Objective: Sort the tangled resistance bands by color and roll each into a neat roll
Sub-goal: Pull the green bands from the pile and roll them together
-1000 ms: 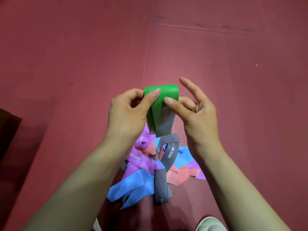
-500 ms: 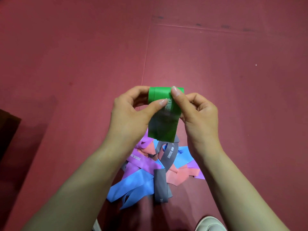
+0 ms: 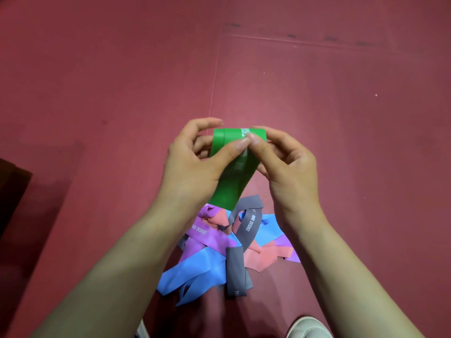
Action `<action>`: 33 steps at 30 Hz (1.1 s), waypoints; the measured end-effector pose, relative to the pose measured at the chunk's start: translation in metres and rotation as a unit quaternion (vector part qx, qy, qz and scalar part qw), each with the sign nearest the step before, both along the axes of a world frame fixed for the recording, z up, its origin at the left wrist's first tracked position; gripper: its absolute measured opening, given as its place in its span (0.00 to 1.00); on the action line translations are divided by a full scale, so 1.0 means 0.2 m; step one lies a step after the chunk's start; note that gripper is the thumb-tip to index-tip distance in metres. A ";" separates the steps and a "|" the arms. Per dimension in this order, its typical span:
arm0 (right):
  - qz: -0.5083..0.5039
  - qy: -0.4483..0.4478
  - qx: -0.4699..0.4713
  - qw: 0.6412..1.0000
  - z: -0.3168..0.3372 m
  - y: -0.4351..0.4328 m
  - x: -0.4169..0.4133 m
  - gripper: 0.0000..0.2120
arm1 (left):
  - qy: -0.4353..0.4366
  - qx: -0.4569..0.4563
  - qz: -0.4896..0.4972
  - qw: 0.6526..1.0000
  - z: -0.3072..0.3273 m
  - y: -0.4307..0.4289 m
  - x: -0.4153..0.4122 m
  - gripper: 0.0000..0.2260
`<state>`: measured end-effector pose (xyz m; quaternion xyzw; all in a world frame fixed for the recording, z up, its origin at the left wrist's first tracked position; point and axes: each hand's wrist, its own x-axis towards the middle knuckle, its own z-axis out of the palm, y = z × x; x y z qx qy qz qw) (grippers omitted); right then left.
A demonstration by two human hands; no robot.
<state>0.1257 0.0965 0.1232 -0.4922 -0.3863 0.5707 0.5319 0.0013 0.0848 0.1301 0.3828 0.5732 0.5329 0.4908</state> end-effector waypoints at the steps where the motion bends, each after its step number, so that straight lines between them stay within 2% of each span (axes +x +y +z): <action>1: -0.007 -0.006 -0.005 1.000 0.00 0.00 0.00 0.07 | 0.012 0.007 -0.010 1.000 0.00 0.00 0.00 0.13; 3: -0.014 -0.018 -0.007 1.000 0.01 0.00 0.00 0.06 | 0.030 0.015 -0.016 0.999 0.00 0.00 -0.01 0.06; 6: 0.006 -0.025 -0.002 1.000 0.01 -0.01 0.00 0.10 | 0.036 0.011 0.001 0.999 0.00 0.00 0.00 0.02; 9: 0.061 -0.004 0.004 0.998 0.01 -0.01 0.00 0.20 | 0.044 -0.007 0.043 0.998 0.00 0.00 -0.01 0.07; 10: 0.069 -0.004 0.009 0.998 0.01 -0.01 0.00 0.20 | 0.047 -0.013 0.052 0.997 0.00 0.00 -0.01 0.10; 12: 0.056 -0.022 0.019 0.998 0.01 -0.01 0.00 0.15 | 0.047 -0.019 0.050 0.997 0.00 0.00 -0.01 0.16; 14: 0.026 -0.029 0.012 0.999 0.01 -0.01 0.00 0.11 | 0.037 -0.020 0.034 0.999 0.01 0.00 0.00 0.17; 16: 0.004 -0.024 -0.005 1.000 0.01 -0.01 0.00 0.07 | 0.041 -0.015 0.008 0.999 0.01 0.00 0.02 0.12; 18: -0.016 -0.012 -0.025 0.999 0.01 -0.01 0.00 0.08 | 0.049 -0.010 -0.017 0.999 0.01 0.00 0.02 0.06; 21: -0.033 -0.025 -0.047 0.998 0.01 -0.01 0.00 0.12 | 0.020 -0.006 -0.018 1.000 0.01 0.00 0.01 0.09; 24: 0.008 -0.030 -0.044 0.999 0.01 -0.01 -0.01 0.09 | 0.036 0.001 -0.004 0.999 0.02 0.00 0.00 0.04; 25: 0.031 -0.024 -0.040 0.998 0.01 -0.02 -0.02 0.10 | 0.035 -0.005 0.011 0.999 0.02 0.00 0.01 0.04; 28: 0.075 -0.032 -0.011 0.997 0.00 -0.02 -0.01 0.21 | 0.012 -0.027 0.049 0.998 0.01 0.00 0.00 0.14; 29: 0.077 -0.041 0.007 0.996 0.00 -0.01 -0.01 0.22 | 0.006 -0.035 0.052 0.998 0.01 0.01 -0.01 0.18; 33: 0.052 -0.038 0.027 0.998 0.00 -0.01 -0.01 0.11 | -0.009 -0.034 0.048 0.998 0.01 0.00 0.00 0.27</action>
